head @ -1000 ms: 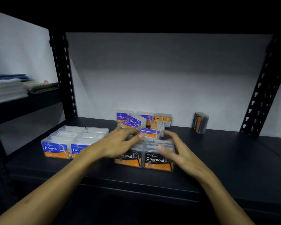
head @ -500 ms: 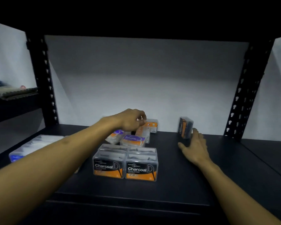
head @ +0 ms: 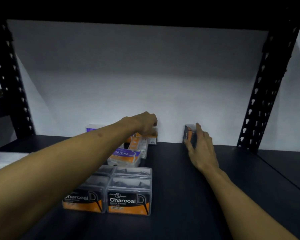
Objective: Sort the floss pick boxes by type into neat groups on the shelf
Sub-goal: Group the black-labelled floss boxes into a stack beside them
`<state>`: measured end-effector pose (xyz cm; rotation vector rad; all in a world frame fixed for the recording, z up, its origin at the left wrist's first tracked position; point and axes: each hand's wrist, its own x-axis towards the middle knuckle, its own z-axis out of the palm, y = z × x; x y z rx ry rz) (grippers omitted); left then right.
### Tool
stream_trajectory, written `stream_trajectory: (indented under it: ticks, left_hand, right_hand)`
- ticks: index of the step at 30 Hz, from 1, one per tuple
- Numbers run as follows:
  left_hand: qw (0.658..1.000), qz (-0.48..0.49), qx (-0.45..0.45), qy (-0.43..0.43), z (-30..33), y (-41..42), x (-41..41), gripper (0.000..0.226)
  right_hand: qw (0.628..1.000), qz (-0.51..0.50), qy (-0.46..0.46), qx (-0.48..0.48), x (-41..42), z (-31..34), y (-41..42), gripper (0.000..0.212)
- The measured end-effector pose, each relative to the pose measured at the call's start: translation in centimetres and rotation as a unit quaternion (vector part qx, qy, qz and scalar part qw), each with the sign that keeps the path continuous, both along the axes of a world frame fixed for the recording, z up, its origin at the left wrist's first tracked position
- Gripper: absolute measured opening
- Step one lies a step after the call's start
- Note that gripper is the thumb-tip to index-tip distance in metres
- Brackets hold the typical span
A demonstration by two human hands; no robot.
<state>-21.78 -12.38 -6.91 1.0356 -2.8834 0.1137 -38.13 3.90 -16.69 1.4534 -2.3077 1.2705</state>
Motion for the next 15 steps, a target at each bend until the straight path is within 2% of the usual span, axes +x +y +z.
stream_trajectory:
  ticks: [5, 9, 11, 13, 15]
  left_hand:
    - [0.999, -0.009, -0.031, -0.024, -0.6, 0.3, -0.5, 0.038]
    - [0.998, -0.039, -0.055, -0.004, -0.7, 1.5, -0.6, 0.039]
    - [0.996, -0.061, -0.064, -0.01, -0.7, 2.4, -0.8, 0.039]
    - [0.995, -0.092, -0.047, -0.008, -0.6, 3.7, -0.9, 0.04]
    - [0.993, -0.114, 0.01, 0.002, -0.6, 5.1, -0.7, 0.037]
  right_hand:
    - [0.996, -0.032, -0.06, -0.063, -1.1, 0.0, -0.1, 0.047]
    - [0.994, -0.053, -0.064, -0.065, -1.0, 0.4, 0.4, 0.056]
    - [0.992, -0.056, -0.084, -0.07, -0.8, 0.7, 0.9, 0.046]
    - [0.99, -0.059, -0.105, -0.075, -0.5, 0.9, 1.6, 0.039]
    - [0.988, -0.062, -0.118, -0.072, -0.2, 1.2, 2.4, 0.038]
